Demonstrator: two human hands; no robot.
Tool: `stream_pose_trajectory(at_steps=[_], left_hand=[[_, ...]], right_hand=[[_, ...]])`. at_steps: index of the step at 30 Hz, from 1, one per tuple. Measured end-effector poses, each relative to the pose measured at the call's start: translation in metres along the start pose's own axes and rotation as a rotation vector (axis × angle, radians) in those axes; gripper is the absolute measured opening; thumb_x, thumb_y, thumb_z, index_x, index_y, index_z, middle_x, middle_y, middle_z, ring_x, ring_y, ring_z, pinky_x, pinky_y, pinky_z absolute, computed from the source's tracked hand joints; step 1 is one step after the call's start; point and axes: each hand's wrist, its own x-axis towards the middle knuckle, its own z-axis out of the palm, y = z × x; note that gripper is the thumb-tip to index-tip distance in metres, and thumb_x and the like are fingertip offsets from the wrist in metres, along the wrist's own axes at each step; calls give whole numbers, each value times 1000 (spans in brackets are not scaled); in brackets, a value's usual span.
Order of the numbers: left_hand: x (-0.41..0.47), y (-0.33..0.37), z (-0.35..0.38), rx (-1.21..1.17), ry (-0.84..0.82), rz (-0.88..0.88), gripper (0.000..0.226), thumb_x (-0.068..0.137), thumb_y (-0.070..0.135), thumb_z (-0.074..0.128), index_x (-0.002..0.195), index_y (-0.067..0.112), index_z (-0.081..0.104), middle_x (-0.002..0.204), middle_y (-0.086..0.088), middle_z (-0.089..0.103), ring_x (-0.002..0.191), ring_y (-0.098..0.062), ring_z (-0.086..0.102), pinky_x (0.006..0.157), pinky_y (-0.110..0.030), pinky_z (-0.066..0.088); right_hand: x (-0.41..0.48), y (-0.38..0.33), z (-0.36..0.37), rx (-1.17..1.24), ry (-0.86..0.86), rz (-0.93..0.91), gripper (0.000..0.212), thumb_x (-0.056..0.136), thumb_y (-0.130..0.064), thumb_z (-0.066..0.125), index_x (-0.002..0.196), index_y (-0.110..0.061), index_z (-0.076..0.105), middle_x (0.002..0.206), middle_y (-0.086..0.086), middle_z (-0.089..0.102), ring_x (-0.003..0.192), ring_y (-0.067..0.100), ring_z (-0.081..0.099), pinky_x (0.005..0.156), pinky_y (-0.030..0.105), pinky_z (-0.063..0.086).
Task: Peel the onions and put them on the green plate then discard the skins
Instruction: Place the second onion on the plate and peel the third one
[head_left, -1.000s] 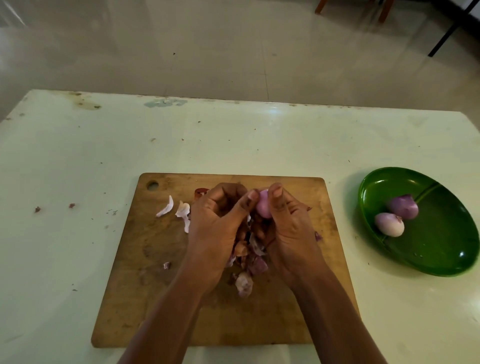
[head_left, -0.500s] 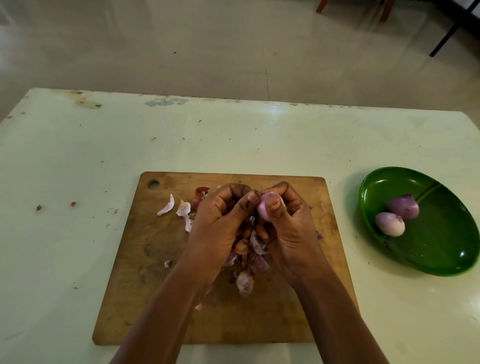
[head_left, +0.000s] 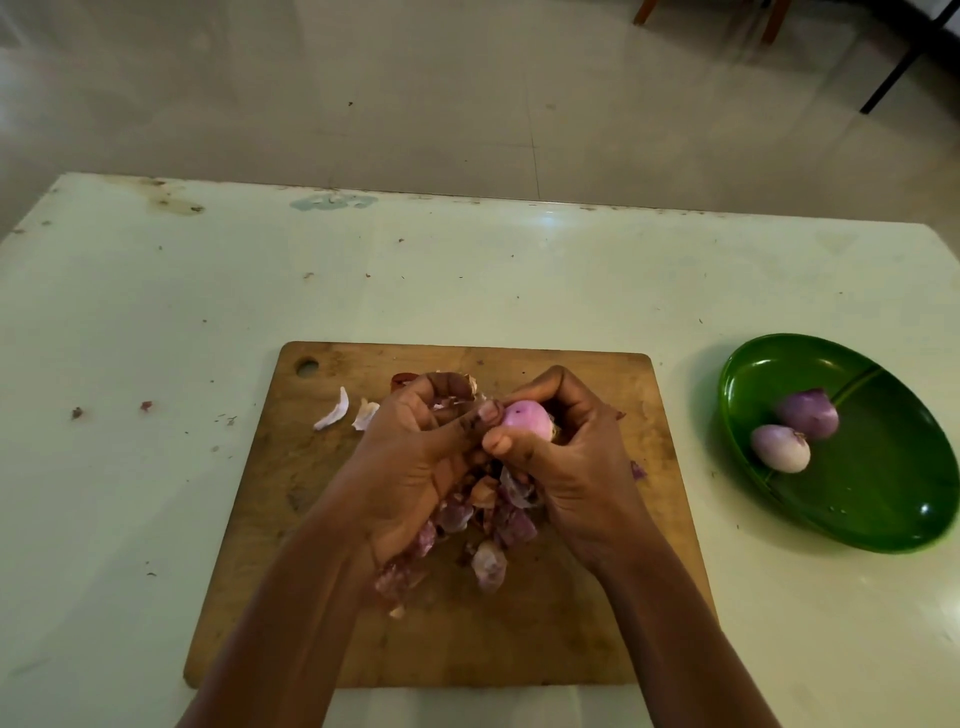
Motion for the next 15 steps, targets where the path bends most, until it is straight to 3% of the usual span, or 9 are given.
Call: stream_pose_trajectory(at_steps=[4, 8, 12, 15], left_hand=[[-1, 0, 0, -19, 2, 34, 32, 62, -1, 59, 94, -2, 52, 79, -12, 68, 73, -19, 69, 66, -29, 59], [-1, 0, 3, -37, 46, 91, 32, 59, -2, 59, 90, 1, 50, 76, -15, 62, 71, -19, 64, 63, -27, 58], [-2, 0, 4, 83, 118, 163, 24, 56, 5, 63, 77, 5, 54, 66, -2, 66, 66, -11, 64, 62, -23, 57], [0, -3, 7, 239, 194, 260, 17, 73, -8, 62, 73, 7, 56, 65, 2, 68, 68, -10, 65, 61, -21, 56]], right_hand=[[1, -1, 2, -64, 1, -59, 42, 52, -35, 83, 80, -11, 63, 78, 10, 66, 73, 17, 65, 63, 28, 56], [0, -5, 5, -160, 47, -82, 53, 48, -34, 92, 80, -6, 62, 74, 5, 65, 67, 10, 63, 60, 22, 53], [-1, -8, 10, -232, 125, -89, 52, 42, -46, 86, 75, -14, 61, 67, -7, 63, 63, 5, 61, 56, 17, 49], [-2, -6, 16, -285, 223, -108, 57, 39, -54, 86, 71, -17, 58, 63, -5, 58, 57, 3, 53, 51, 19, 47]])
